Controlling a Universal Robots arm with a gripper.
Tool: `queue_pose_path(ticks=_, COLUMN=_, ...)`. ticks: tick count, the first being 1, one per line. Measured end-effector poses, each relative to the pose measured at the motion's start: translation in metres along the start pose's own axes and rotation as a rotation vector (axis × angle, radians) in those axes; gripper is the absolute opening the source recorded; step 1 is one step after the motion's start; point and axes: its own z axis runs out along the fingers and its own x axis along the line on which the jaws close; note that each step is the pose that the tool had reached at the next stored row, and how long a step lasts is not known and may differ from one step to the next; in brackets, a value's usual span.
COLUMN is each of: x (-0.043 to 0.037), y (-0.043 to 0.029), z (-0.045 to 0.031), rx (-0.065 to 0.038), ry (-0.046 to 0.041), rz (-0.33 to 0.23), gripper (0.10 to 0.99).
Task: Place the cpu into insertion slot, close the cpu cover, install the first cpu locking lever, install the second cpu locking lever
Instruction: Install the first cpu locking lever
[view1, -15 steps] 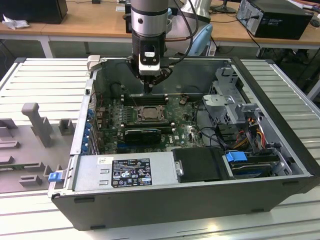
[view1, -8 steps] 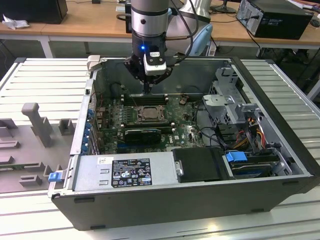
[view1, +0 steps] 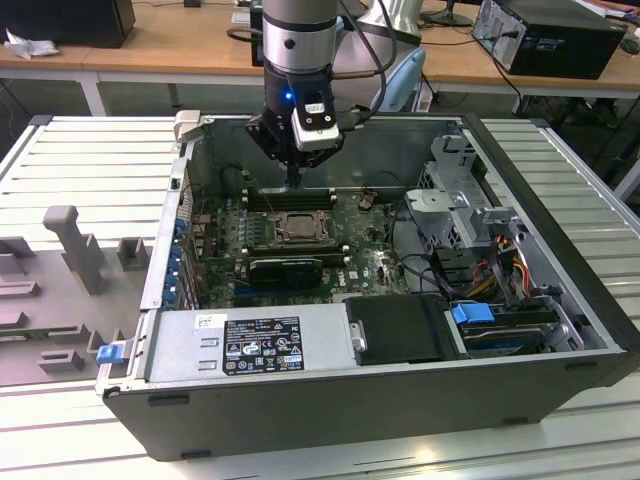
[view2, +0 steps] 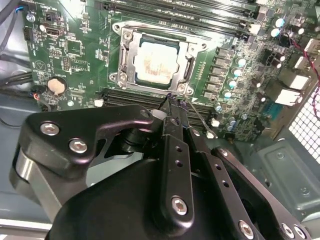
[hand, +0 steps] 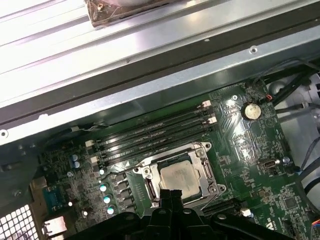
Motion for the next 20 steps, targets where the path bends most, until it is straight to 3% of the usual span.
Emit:
queue_pose_path(ticks=5, x=0.0000, y=0.0000, z=0.0000, rx=0.001, ry=0.0043, rz=-0.073, gripper=0.106)
queue_pose_path(ticks=20, x=0.0000, y=0.0000, z=0.0000, rx=0.003, ry=0.0097, rz=-0.166, gripper=0.106)
